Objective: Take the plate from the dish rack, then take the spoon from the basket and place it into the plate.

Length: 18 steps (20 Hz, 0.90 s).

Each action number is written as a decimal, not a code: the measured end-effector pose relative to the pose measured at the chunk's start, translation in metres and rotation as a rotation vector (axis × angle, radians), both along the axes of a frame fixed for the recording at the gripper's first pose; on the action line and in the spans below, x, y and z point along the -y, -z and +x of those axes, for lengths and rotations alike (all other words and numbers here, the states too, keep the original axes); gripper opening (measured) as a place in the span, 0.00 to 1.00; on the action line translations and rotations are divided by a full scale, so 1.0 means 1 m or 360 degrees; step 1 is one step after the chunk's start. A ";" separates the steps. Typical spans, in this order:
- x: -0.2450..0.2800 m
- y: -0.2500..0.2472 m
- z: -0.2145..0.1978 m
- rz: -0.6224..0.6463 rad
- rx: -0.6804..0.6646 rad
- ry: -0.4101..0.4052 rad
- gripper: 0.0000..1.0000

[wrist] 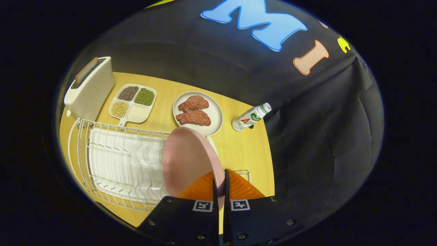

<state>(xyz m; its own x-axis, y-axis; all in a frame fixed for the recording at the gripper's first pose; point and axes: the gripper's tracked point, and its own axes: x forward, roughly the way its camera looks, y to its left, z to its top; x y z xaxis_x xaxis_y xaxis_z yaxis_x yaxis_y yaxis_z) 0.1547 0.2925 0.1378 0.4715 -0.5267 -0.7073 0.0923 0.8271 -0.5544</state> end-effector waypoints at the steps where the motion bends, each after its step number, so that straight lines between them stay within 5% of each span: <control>1: 0.000 -0.002 0.002 -0.0014 0.0010 -0.0013 0.05; 8: 0.008 -0.028 -0.019 0.0182 0.0072 -0.0021 0.05; 18: 0.062 -0.064 -0.109 0.0726 0.0242 -0.0026 0.05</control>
